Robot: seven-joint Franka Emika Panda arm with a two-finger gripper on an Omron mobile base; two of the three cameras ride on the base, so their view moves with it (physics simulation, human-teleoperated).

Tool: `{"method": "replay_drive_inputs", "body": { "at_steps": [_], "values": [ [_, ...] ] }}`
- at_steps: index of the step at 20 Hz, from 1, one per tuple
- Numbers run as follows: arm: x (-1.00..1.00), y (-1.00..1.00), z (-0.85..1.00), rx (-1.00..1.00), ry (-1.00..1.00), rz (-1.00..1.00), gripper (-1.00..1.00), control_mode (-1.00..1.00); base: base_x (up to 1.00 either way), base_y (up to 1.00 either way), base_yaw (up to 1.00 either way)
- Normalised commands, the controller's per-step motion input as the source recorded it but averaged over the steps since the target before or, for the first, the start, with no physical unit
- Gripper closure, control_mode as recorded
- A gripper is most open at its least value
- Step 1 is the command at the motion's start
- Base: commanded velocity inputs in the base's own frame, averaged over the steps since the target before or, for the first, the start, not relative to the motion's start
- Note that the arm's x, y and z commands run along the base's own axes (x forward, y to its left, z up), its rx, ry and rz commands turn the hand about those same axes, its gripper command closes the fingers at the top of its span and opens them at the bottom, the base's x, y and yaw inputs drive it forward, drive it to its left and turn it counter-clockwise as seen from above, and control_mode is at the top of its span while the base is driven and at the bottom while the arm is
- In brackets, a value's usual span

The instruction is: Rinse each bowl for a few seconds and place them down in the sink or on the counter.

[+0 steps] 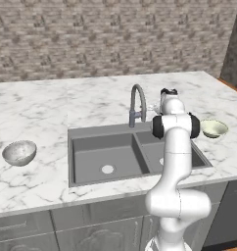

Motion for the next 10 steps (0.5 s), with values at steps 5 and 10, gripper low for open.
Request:
{"method": "replay_drive_inputs", "body": {
  "at_steps": [5,10],
  "values": [
    [-0.01,-0.77,-0.35,0.0,0.2,0.0,1.0,-1.0,0.0,0.0,0.0],
    [-0.06,-0.84,-0.45,0.0,0.18,0.0,1.0,-1.0,0.0,0.0,0.0]
  ]
}}
